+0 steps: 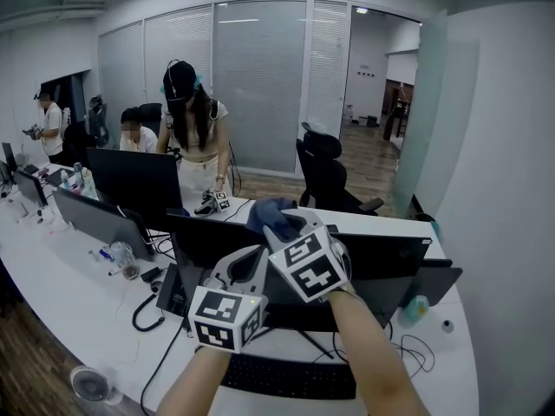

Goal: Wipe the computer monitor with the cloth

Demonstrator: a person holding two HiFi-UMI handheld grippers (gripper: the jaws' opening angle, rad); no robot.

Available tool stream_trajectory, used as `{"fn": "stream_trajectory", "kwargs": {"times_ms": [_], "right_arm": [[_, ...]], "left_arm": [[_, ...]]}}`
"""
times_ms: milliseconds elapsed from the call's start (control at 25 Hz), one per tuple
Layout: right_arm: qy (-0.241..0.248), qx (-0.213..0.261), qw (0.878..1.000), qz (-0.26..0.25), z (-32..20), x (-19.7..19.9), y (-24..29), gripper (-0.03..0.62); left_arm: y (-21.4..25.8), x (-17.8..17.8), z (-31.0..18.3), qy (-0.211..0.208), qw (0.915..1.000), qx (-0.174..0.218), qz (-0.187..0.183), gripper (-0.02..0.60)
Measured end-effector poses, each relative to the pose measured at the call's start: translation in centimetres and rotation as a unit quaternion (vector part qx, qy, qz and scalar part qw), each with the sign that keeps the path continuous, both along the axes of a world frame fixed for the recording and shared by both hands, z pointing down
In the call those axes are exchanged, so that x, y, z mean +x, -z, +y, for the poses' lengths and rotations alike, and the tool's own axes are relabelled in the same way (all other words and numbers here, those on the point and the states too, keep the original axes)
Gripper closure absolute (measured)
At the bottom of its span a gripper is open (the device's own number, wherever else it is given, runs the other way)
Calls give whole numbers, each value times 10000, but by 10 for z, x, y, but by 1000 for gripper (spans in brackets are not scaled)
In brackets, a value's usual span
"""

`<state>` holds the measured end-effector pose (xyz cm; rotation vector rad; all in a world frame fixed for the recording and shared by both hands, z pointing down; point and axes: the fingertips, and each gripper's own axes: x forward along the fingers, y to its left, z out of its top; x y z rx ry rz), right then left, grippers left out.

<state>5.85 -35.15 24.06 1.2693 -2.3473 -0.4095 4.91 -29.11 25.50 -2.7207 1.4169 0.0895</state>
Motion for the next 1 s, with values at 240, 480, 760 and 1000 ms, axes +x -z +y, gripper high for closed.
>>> {"fn": "stream_trajectory", "kwargs": {"times_ms": [240, 480, 760, 1000], "right_arm": [[-46, -36, 10000, -33, 3, 21, 0, 471], [-96, -51, 9999, -94, 5, 38, 1, 471], [-140, 7, 9999, -75, 11, 57, 0, 471], [-179, 9, 9998, -61, 15, 70, 0, 471]], "left_arm": [[1, 21, 3, -54, 10000, -5, 11, 575], [-1, 37, 5, -83, 10000, -23, 5, 575], [-1, 56, 11, -111, 9999, -21, 48, 575], [-3, 69, 16, -140, 9999, 1, 66, 575]]}}
